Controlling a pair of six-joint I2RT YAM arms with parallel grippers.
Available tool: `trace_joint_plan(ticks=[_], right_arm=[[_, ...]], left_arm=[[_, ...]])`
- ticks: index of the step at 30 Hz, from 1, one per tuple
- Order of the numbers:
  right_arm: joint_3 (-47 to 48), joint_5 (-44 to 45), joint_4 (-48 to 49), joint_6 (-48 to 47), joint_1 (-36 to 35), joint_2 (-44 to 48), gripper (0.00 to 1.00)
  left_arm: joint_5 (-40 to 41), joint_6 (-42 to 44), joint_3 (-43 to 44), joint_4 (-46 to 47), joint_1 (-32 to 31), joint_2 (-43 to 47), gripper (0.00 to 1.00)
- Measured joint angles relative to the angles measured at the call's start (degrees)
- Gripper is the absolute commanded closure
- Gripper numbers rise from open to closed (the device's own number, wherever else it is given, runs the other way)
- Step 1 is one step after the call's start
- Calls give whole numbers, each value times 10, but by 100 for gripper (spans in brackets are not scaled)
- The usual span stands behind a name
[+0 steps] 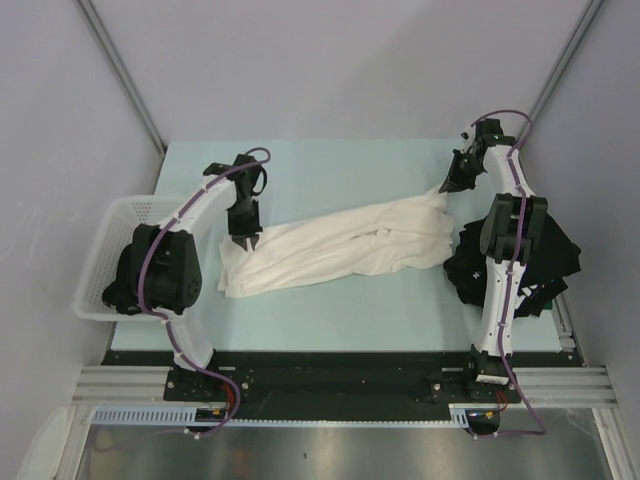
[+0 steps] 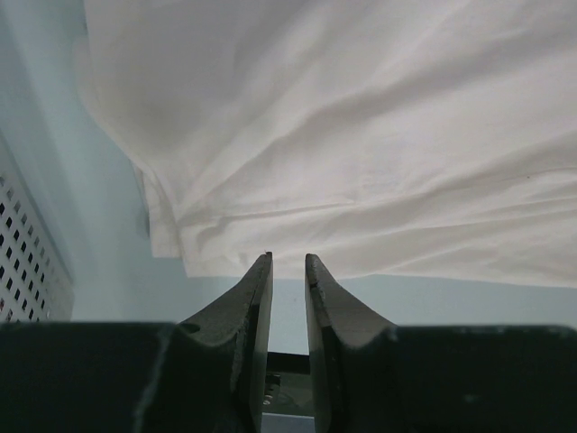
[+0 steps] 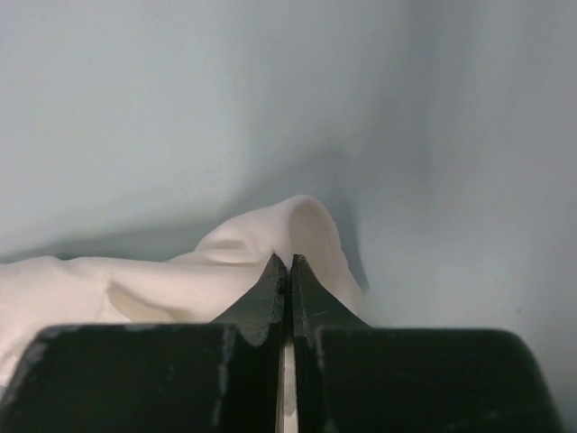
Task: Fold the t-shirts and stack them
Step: Fold the other side of the tshirt into a rectangle
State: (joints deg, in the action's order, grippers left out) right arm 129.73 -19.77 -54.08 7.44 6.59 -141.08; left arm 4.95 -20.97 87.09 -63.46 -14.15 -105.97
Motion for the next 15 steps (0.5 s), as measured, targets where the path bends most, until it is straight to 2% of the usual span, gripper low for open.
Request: trace_joint_plan(ticks=[14, 15], right_arm=[[50, 0, 91, 4, -5, -36, 100], [53, 0, 97, 5, -6, -39, 95]], left_arm=[[5, 0, 0, -4, -2, 0, 74], [5, 0, 0, -5, -2, 0, 74]])
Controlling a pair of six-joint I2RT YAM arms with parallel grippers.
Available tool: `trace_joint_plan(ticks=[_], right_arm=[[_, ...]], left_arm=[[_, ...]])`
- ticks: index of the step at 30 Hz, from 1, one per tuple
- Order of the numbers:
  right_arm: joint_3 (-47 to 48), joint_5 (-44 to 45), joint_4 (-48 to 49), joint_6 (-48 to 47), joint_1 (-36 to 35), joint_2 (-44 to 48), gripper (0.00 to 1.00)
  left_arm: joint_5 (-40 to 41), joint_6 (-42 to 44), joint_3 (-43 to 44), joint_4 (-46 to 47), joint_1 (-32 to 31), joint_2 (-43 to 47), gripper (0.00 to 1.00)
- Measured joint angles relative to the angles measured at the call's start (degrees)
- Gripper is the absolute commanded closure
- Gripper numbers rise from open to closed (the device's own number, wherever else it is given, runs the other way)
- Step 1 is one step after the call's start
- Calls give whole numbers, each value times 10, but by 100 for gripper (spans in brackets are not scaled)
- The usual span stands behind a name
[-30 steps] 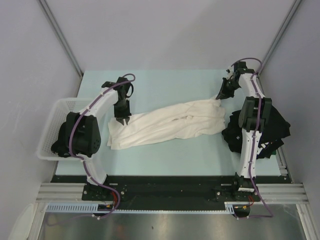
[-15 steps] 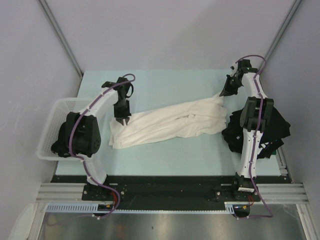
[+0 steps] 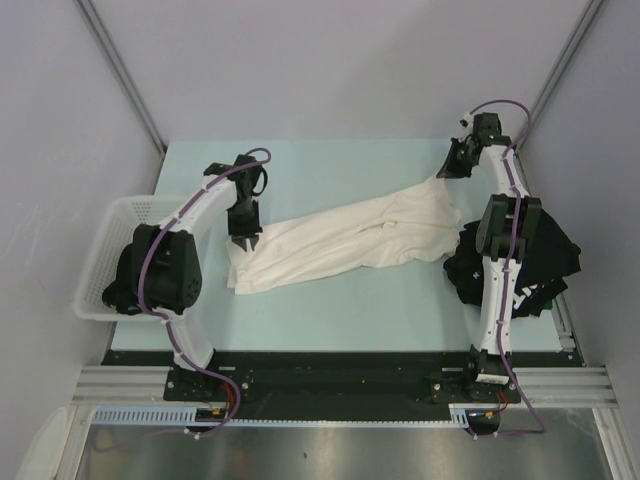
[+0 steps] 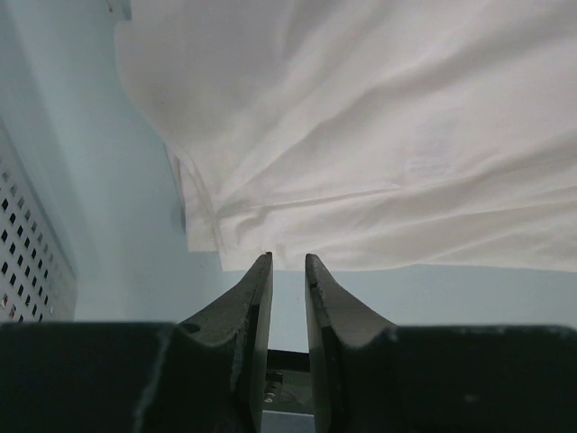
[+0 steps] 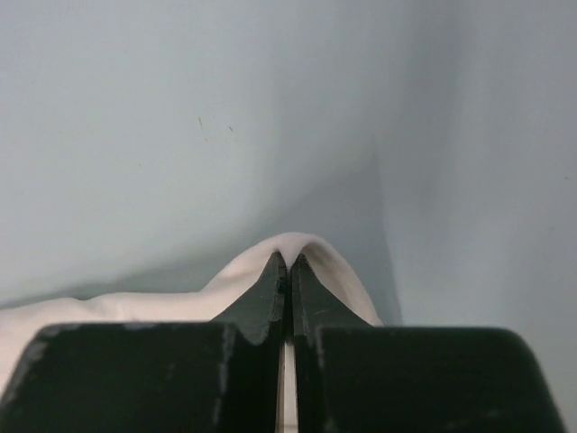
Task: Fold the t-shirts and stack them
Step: Fold the other side of the tshirt into a rectangle
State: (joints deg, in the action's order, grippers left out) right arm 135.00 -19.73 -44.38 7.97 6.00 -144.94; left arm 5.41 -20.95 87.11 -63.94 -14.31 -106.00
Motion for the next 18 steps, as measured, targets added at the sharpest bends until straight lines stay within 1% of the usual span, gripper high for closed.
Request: trace_joint_plan(ticks=[3, 9, 18], right_arm=[[8, 0, 12, 4, -4, -11, 84], [8, 9, 23, 3, -11, -17, 75], [9, 12, 26, 1, -4, -10, 75]], left_arm=[[0, 0, 0, -2, 0, 0, 74], [0, 0, 0, -3, 0, 0, 74], [0, 0, -4, -2, -1, 0, 74]])
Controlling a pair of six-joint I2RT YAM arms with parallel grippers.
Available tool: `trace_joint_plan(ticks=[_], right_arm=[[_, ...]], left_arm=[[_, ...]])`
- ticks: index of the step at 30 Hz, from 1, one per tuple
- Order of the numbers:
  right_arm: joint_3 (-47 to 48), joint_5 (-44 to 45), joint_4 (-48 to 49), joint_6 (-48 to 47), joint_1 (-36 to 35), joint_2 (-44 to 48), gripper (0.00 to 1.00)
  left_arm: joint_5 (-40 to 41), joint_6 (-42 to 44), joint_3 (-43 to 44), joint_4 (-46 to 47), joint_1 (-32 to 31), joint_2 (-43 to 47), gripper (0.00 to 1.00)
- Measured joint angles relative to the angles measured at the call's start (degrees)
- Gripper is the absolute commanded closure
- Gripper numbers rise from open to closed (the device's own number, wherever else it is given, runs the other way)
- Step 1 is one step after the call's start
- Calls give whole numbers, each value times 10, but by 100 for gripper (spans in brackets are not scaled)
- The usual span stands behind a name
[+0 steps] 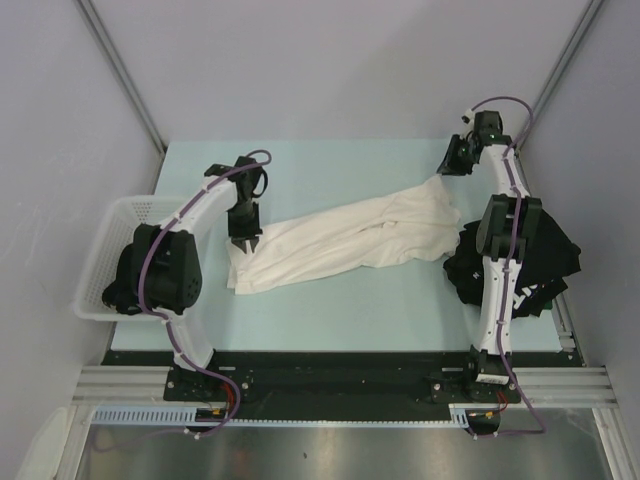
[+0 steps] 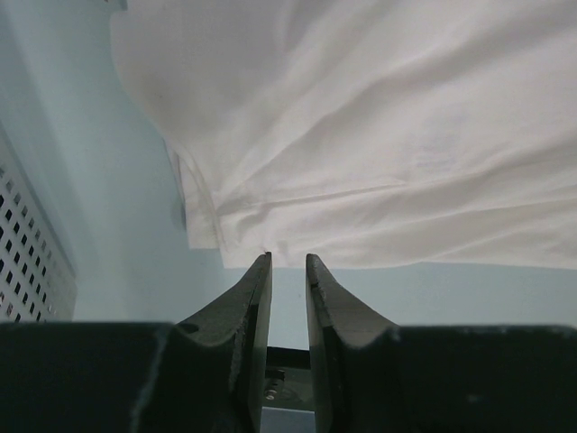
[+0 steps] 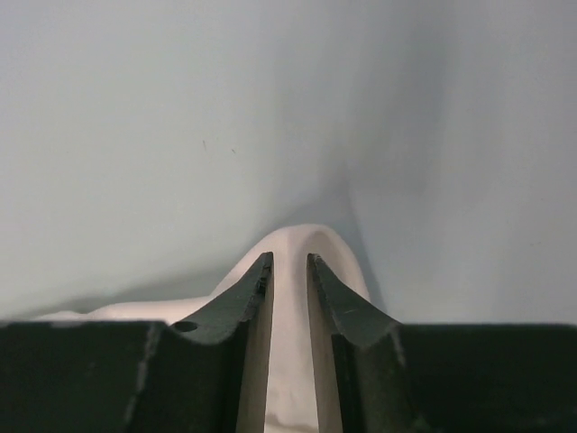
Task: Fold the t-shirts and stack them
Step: Fold the other side of the tshirt into a rectangle
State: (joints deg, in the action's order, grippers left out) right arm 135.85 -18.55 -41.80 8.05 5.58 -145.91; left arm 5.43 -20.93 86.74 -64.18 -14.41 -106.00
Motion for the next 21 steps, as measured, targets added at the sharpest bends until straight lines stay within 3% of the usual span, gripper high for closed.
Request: trace_joint_plan(ticks=[11, 21], right_arm=[[-99, -13, 21, 1, -42, 151, 75], [-164, -30, 27, -26, -123, 156, 73]], left_arm=[[-1, 0, -20, 6, -4, 0, 74], [-1, 0, -32, 9, -5, 10, 73]])
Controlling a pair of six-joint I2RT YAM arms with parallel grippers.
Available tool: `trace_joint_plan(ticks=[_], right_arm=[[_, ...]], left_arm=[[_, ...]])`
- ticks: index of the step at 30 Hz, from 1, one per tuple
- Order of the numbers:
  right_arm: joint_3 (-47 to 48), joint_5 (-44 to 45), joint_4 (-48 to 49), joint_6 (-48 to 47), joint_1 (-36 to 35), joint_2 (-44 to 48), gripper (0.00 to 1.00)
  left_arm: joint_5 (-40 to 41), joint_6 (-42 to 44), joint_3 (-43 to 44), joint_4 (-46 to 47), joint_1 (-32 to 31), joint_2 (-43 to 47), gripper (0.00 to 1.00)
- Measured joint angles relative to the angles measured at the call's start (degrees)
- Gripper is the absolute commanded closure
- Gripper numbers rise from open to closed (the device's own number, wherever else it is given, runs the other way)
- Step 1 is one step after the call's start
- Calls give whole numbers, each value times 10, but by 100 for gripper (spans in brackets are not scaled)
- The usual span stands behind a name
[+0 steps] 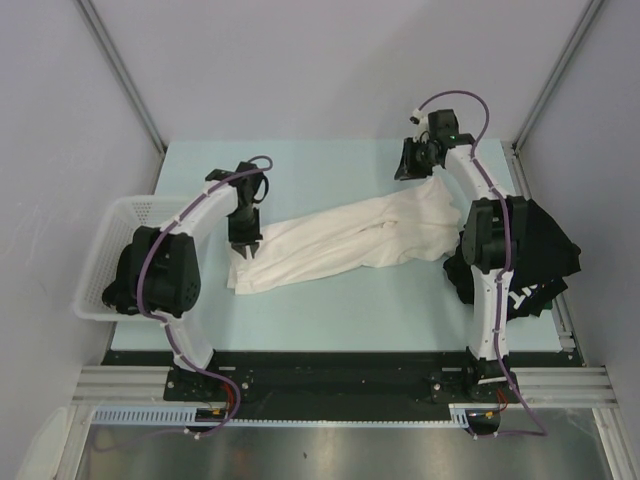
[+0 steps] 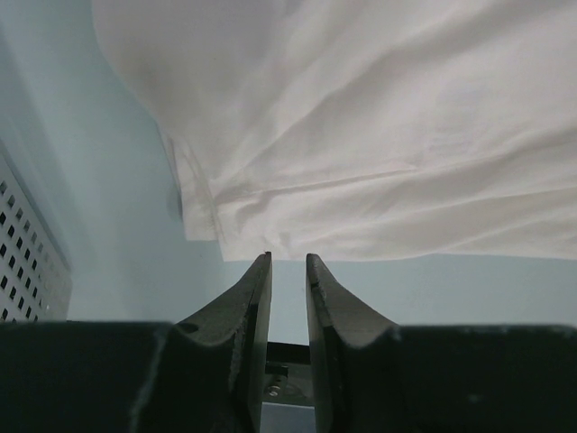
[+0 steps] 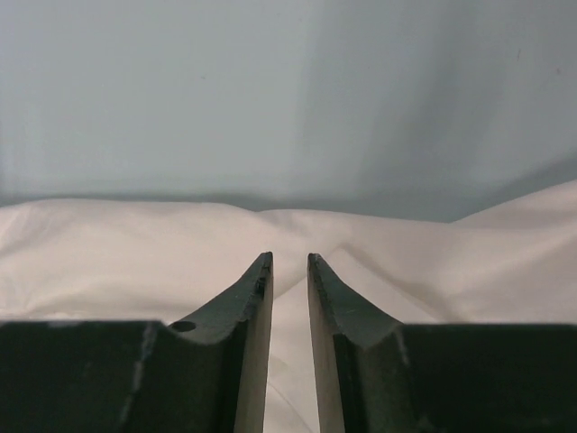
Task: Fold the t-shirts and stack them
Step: Fold the other side of the tshirt into a rectangle
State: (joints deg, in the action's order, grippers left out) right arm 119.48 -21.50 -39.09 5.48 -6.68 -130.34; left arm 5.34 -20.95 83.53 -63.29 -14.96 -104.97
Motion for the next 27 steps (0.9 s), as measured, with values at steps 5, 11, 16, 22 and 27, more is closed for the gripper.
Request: trace_joint_plan(ticks=[5, 11, 16, 22, 27], right_arm=[[-5, -2, -1, -7, 2, -14, 69], [-4, -5, -11, -15, 7, -16, 67], [-4, -8, -31, -17, 8, -16, 67], [-6, -10, -49, -25, 8, -16, 67], [-18, -10, -55, -28, 8, -16, 67]], left_arm=[[0, 0, -19, 1, 0, 12, 73], [0, 0, -27, 2, 0, 13, 73], [0, 0, -27, 2, 0, 13, 73], [-3, 0, -27, 2, -1, 13, 73], [-8, 0, -27, 5, -4, 13, 73]])
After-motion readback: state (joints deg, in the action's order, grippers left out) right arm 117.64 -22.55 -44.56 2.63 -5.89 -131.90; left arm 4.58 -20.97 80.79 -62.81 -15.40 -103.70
